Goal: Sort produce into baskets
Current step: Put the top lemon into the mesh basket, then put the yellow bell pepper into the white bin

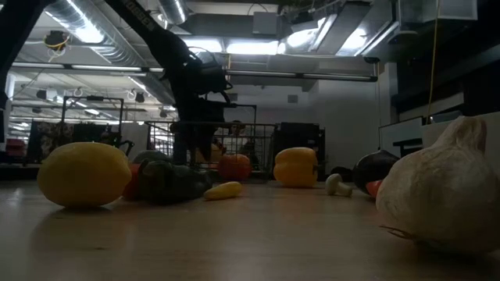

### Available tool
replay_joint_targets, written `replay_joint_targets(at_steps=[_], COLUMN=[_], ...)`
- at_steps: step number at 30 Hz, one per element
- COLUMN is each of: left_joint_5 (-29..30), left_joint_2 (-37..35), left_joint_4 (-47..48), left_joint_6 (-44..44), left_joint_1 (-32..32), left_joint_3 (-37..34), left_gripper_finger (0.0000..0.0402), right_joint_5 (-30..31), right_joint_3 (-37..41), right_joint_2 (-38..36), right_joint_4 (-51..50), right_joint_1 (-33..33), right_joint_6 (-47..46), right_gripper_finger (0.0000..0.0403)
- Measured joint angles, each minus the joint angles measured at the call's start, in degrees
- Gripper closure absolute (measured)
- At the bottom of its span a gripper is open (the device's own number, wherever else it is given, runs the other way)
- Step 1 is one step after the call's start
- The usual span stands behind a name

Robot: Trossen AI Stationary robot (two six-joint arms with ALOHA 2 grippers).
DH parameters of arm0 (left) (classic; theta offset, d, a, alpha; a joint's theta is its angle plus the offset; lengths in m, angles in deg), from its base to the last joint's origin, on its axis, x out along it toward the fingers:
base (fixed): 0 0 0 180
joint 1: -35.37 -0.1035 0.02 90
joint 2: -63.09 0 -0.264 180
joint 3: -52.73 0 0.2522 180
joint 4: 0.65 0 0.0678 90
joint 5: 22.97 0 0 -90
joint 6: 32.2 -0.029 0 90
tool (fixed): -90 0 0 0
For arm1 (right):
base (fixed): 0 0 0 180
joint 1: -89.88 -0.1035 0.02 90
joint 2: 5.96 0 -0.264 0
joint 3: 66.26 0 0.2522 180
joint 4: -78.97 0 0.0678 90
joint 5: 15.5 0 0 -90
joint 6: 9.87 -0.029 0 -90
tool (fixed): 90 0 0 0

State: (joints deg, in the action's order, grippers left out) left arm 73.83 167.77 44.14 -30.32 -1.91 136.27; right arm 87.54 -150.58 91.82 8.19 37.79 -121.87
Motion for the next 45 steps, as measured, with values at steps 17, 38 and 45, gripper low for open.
replay_joint_targets(at_steps=[17,38,45], left_joint_5=[-0.02,-1.35,-3.72], left_joint_2=[-0.35,-14.01,-19.78], left_joint_4=[0.04,1.91,2.99], left_joint_6=[-1.76,1.02,4.92], left_joint_1=[0.15,7.11,12.7], left_joint_3=[0.63,2.73,2.75], left_gripper_finger=[0.0116,0.0116,0.0116], right_joint_5=[-0.13,7.03,7.33], right_joint_3=[0.0,-0.04,-0.04], right_joint_2=[-0.07,-7.43,-7.85], right_joint_4=[-0.2,-8.56,-9.66], right_joint_1=[0.0,0.5,4.78], right_joint_6=[-0.01,4.13,13.53], right_gripper_finger=[0.0065,0.0065,0.0065])
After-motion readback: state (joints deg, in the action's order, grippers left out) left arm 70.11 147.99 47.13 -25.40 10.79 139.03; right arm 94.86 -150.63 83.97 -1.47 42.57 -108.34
